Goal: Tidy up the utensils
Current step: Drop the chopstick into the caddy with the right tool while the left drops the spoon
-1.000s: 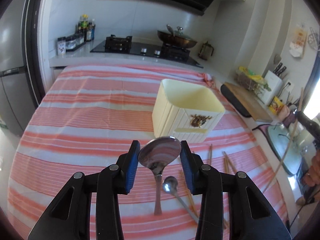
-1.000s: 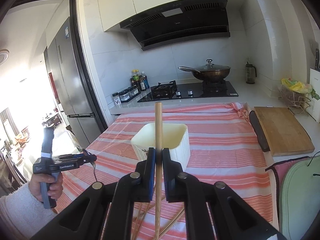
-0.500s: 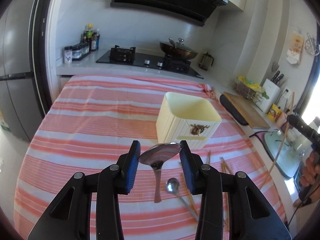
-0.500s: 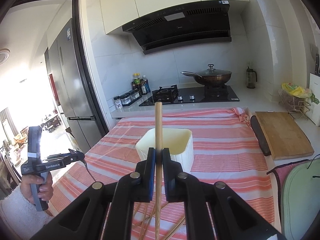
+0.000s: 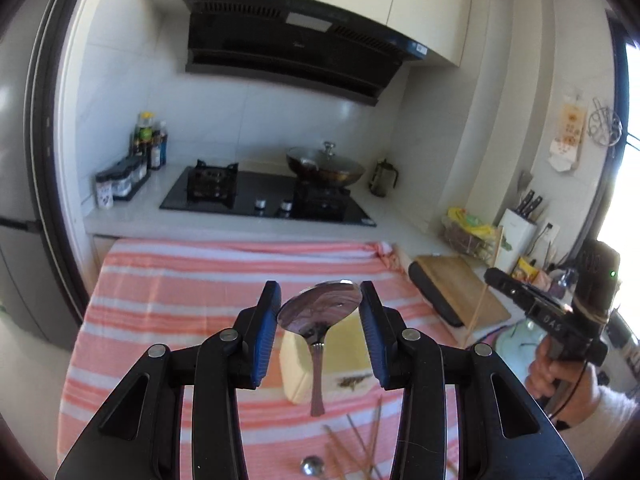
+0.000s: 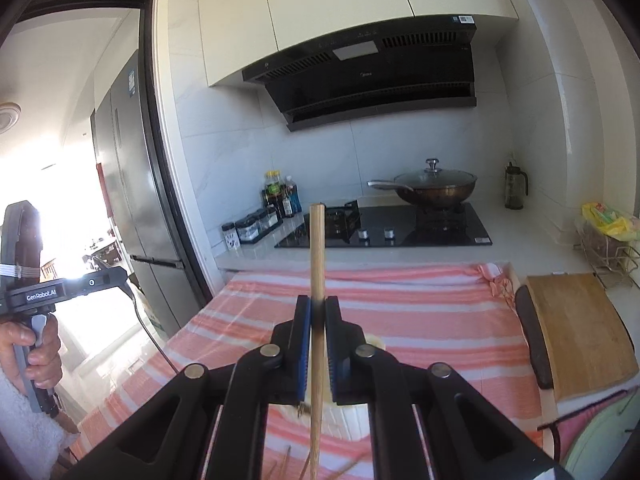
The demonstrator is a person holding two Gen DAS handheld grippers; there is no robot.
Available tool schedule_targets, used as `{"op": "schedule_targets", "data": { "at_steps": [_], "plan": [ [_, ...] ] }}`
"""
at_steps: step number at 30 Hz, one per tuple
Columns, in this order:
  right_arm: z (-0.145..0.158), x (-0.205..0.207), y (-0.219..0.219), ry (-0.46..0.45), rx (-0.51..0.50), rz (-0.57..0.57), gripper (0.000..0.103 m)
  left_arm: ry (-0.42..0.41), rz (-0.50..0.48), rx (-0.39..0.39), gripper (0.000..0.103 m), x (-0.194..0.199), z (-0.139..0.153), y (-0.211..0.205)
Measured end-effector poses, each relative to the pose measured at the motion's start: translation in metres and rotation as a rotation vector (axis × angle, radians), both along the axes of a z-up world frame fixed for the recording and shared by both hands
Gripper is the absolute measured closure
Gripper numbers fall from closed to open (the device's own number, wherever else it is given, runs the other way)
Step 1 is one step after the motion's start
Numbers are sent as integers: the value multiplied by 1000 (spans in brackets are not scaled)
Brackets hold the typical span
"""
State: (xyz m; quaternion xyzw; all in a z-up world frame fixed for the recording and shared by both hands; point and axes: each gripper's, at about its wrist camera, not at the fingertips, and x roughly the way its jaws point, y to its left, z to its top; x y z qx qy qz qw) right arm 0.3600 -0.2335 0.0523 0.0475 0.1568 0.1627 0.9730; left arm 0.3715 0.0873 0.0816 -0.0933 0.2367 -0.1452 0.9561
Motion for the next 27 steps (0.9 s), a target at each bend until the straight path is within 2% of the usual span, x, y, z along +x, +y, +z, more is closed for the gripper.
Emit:
{"op": "schedule_targets", "data": {
  "at_steps": [3,5,7,10,14,16,19,20,21,22,23,24,27],
  "plan": [
    [13,32,9,-87,-7,-17,95,-12,-2,-8,63,34,8,-16],
    [11,53,14,-122,-17,-30,95,10,0,-3,63,58,1,-27],
    [0,73,19,-116,-27,-40,95,62,-2,3,63,81,-15,-36],
    [-29,102,27,-49,-70,-35,95,173,-16,24,63,113,-47,-48],
    [-75,132,29,115,-103,-8,95,319,-36,55,63,140,-96,-60],
    [-94,140,27,182,-109,-6,95,367,-36,71,63,148,-118,-65],
    [-115,152,23,283,-91,-6,94,431,-29,70,61,151,-142,-68],
    [-118,152,22,301,-82,-14,94,442,-23,54,57,149,-145,-67],
    [-119,150,19,309,-74,-21,87,448,-24,34,53,143,-146,-64],
    [-117,146,17,308,-66,-24,82,445,-31,22,44,136,-144,-60],
    [-113,139,14,298,-59,-28,71,432,-37,21,36,126,-141,-57],
    [-109,130,10,286,-53,-34,64,418,-43,35,33,114,-138,-54],
    [-97,94,1,272,-74,-23,62,391,-48,113,23,65,-132,-49]
  ]
}}
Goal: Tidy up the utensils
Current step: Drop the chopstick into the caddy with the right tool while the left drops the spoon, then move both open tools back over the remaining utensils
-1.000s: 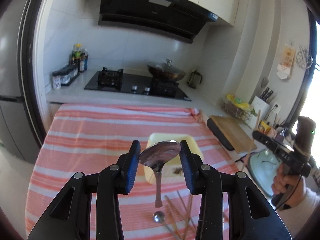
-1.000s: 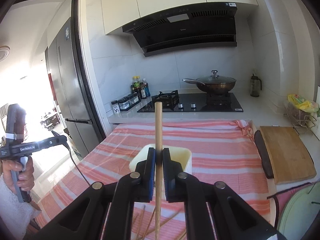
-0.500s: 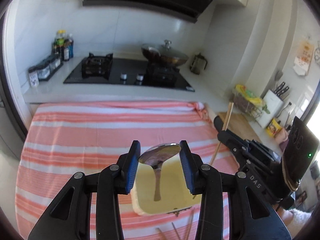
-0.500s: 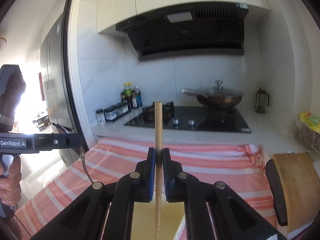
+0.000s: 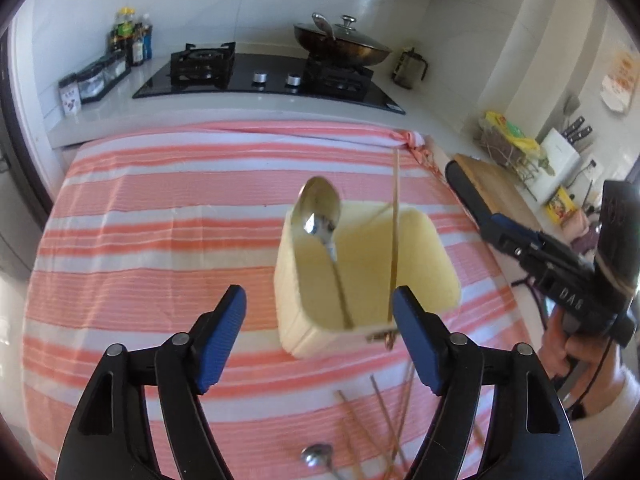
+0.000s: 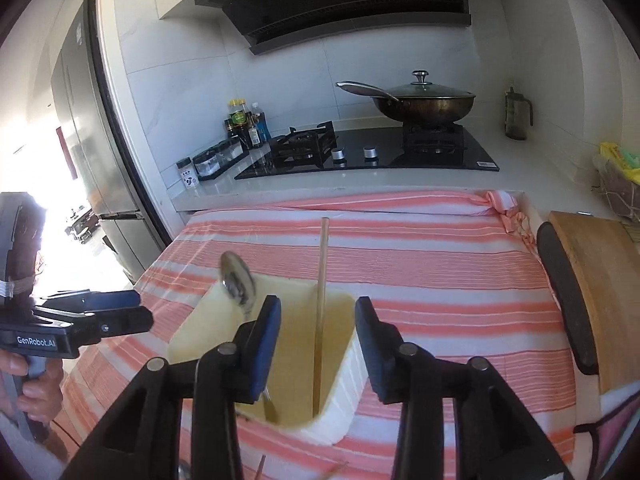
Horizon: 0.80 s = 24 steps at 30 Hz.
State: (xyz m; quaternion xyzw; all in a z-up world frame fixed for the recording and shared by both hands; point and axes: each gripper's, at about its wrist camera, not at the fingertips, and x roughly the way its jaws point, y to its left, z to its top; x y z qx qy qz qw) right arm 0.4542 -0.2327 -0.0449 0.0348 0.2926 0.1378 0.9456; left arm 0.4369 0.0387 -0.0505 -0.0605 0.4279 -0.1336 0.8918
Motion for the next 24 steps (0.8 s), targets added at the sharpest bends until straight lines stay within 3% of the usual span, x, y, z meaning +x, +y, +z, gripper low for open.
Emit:
{"op": "schedule_targets", "data": {
  "at_steps": [5,9,11,17,24],
  "plan": [
    [-11,-82,-11,8,-92,21,56,6,40,105,16,-96,-26,0],
    [-46,-158,-18,33,-142,-36,47,19,134,211,16,-158,-63,-15],
    [-65,-189,-23,50,-159,-92,46,21,171,216,16,-181,-76,-20],
    [-103,-258,-33,110,-106,-221,46,-50,233,212,16,-219,-76,-36],
    [-98,-295,-30,95,-82,-257,46,-107,217,224,14,-246,-64,-56]
  ]
}}
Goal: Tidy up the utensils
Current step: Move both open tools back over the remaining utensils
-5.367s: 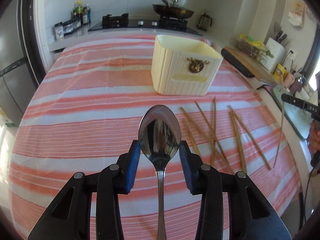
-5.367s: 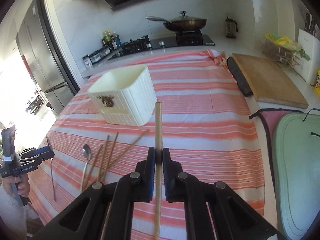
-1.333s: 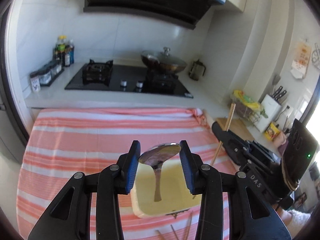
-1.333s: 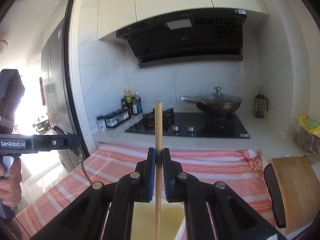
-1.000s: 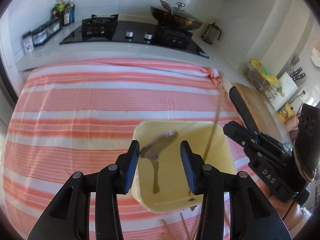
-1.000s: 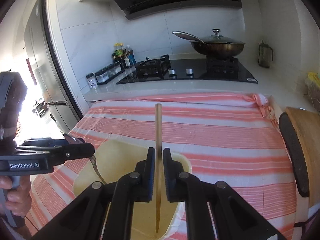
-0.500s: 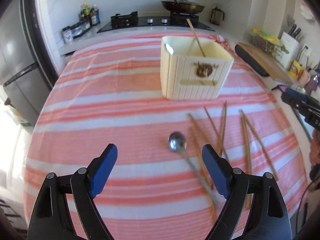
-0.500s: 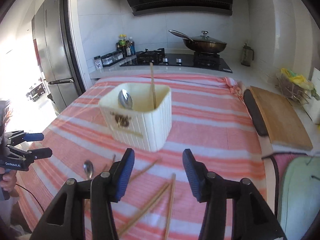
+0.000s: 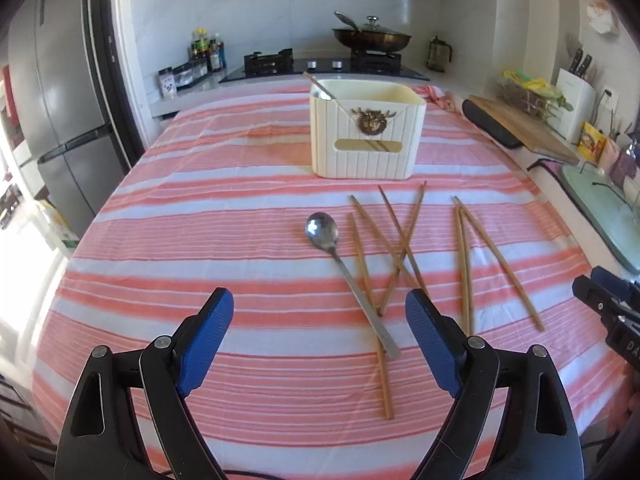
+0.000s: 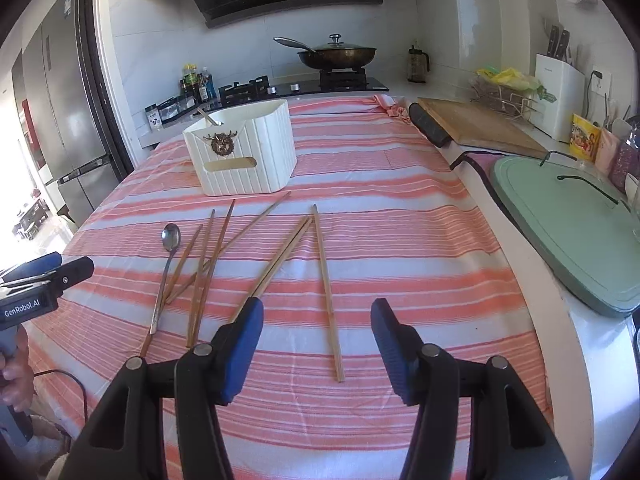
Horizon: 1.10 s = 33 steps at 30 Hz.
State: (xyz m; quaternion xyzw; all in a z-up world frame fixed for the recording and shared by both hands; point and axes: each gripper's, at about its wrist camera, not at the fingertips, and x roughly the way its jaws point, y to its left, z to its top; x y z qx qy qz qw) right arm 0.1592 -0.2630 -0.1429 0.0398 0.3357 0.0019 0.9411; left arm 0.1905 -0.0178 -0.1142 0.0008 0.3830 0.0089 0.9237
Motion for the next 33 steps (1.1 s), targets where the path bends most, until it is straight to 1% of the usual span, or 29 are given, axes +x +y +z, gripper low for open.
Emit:
{"op": "schedule_targets", "data": {
  "at_steps": [3,7,13,22,30,33],
  "plan": [
    [7,-8,4,-19,17,5,46,-13,-10,15,14,-7,4,-9],
    [14,-13,11,-40,13,20,46,-34,-1,38,12,-15,7,-14],
    [15,-18,14,-53,5,17,46,-64,9,81,12,-23,11,-19],
    [19,-24,25,-67,-30,30,46,-109,33,106,11,-29,18,-18],
    [24,-27,36,-84,-65,50,46,-145,70,143,9,-31,25,-13],
    [24,-28,38,-83,-69,55,46,-153,78,145,8,-32,27,-11]
  ]
}}
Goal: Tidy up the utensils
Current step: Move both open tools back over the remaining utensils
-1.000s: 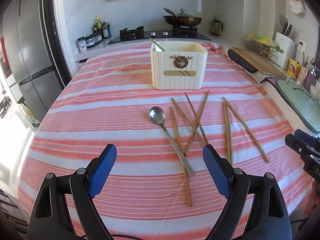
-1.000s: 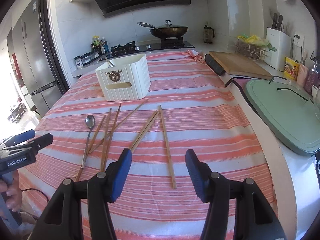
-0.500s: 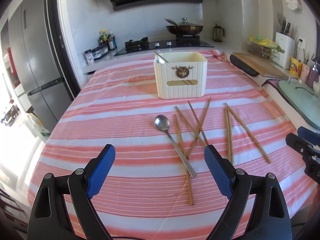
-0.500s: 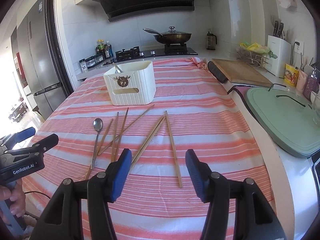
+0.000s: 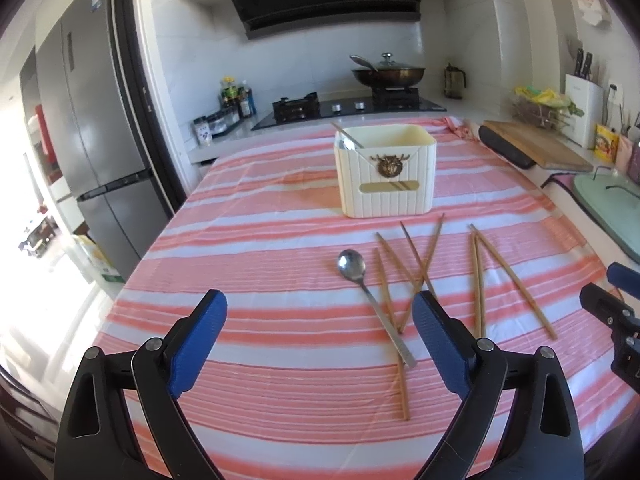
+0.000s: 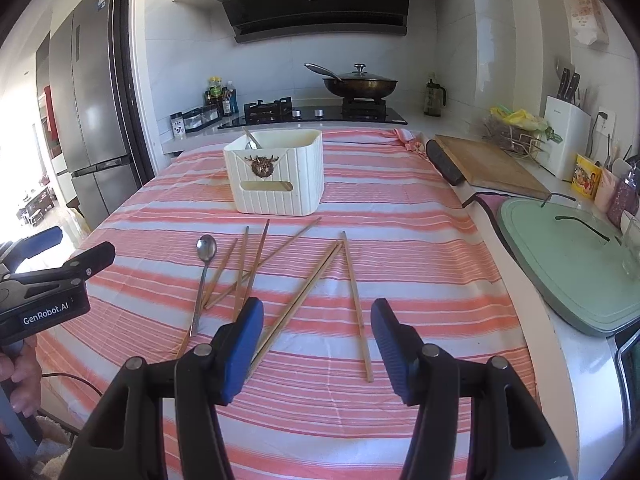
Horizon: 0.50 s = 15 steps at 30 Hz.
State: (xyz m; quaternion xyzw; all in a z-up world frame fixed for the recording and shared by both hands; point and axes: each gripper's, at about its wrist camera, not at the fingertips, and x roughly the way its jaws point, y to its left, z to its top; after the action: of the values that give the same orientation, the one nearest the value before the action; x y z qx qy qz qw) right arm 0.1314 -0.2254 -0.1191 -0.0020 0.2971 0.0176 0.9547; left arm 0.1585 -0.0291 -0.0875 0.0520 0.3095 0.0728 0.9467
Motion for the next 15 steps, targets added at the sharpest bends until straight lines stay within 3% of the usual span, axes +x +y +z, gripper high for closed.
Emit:
{"op": "schedule_targets", "data": {
  "at_steps": [15],
  "plan": [
    [1,-2,7,-6,-13,18,46,-18,17,10,8,-3,5,1]
  ]
}}
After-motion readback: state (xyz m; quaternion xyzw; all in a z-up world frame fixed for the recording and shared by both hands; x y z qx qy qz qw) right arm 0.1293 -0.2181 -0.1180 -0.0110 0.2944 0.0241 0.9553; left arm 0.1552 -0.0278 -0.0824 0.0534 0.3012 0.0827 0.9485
